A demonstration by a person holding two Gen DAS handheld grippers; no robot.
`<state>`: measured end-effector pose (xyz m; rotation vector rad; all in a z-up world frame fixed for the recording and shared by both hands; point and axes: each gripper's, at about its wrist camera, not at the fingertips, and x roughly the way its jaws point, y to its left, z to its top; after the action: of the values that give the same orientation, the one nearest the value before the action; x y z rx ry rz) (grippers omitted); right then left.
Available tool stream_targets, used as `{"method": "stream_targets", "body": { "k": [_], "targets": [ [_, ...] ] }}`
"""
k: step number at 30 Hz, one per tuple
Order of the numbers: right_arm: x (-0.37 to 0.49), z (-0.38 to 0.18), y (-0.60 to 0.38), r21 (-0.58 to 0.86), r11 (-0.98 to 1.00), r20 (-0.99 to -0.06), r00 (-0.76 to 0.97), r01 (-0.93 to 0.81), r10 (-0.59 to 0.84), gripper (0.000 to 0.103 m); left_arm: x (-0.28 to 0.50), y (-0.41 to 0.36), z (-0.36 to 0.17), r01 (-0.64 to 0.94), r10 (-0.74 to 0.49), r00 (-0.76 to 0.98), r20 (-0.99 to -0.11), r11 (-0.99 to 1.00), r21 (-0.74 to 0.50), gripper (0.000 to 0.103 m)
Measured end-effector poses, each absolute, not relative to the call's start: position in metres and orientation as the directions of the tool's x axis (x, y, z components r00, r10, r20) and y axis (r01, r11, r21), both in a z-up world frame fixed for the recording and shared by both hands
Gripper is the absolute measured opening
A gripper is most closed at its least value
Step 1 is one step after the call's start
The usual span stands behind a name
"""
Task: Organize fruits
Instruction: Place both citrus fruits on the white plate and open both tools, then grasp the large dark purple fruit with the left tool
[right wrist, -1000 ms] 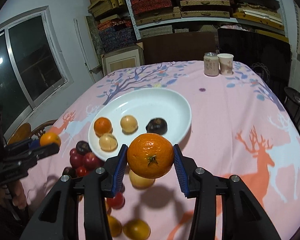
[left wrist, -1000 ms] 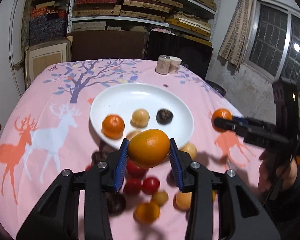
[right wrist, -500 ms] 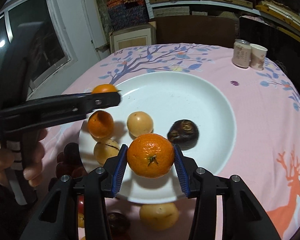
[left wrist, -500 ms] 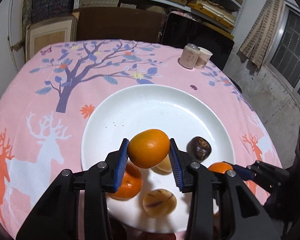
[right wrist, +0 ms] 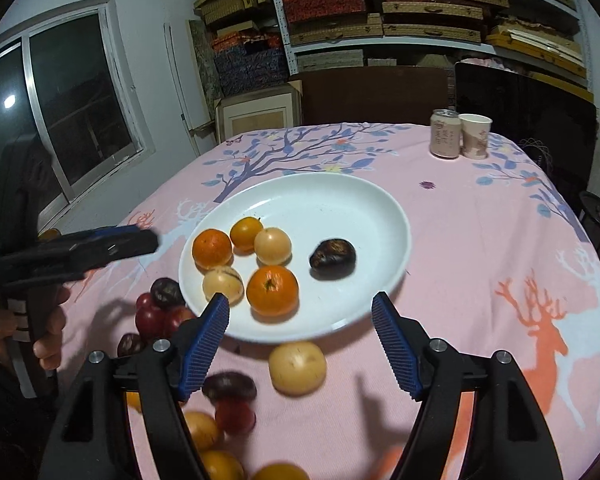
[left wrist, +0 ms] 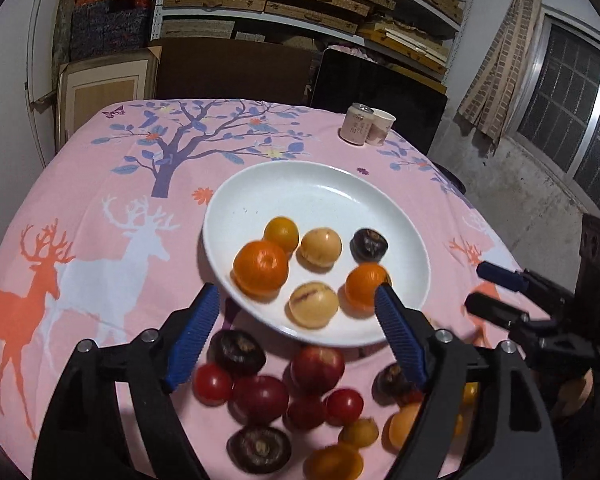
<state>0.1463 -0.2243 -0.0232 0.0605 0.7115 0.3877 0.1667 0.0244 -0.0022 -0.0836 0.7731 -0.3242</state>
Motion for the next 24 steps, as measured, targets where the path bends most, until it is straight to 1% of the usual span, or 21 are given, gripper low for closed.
{"method": "stream_targets", "body": {
  "k": [5, 8, 9, 11, 15, 19, 24],
  "targets": [
    [0.122, -0.042, -0.238, 0.157, 0.942, -0.650, 0.687, -0.298, 0.325, 0.075, 0.112, 0.036, -0.029, 0.256, -0.267, 0.656, -0.706, 0.959, -0.125, 0.077],
    [0.112, -0.061, -0.241, 0.144, 0.944, -0.670, 0.673, -0.297, 0.314, 0.075, 0.092, 0.038, -0.046, 0.245, -0.231, 0.650, -0.724, 0.966, -0.088, 0.077],
    [0.112, -0.065, -0.241, 0.145, 0.946, -0.679, 0.666, -0.291, 0.309, 0.075, 0.087, 0.037, -0.052, 0.246, -0.218, 0.647, -0.731, 0.967, -0.071, 0.075],
    [0.109, -0.062, -0.245, 0.153, 0.945, -0.659, 0.683, -0.288, 0.314, 0.075, 0.084, 0.035, -0.059, 0.237, -0.186, 0.649, -0.738, 0.971, -0.036, 0.073],
    [0.108, -0.063, -0.245, 0.158, 0.946, -0.657, 0.685, -0.284, 0.315, 0.075, 0.092, 0.036, -0.066, 0.220, -0.180, 0.634, -0.752, 0.974, -0.048, 0.060],
    [0.105, -0.063, -0.246, 0.162, 0.945, -0.649, 0.691, -0.283, 0.319, 0.075, 0.101, 0.032, -0.071, 0.216, -0.170, 0.622, -0.764, 0.975, -0.041, 0.060],
    [0.102, -0.062, -0.246, 0.163, 0.940, -0.637, 0.695, -0.300, 0.333, 0.075, 0.108, 0.034, -0.073, 0.202, -0.177, 0.618, -0.766, 0.977, -0.063, 0.058]
  ]
}}
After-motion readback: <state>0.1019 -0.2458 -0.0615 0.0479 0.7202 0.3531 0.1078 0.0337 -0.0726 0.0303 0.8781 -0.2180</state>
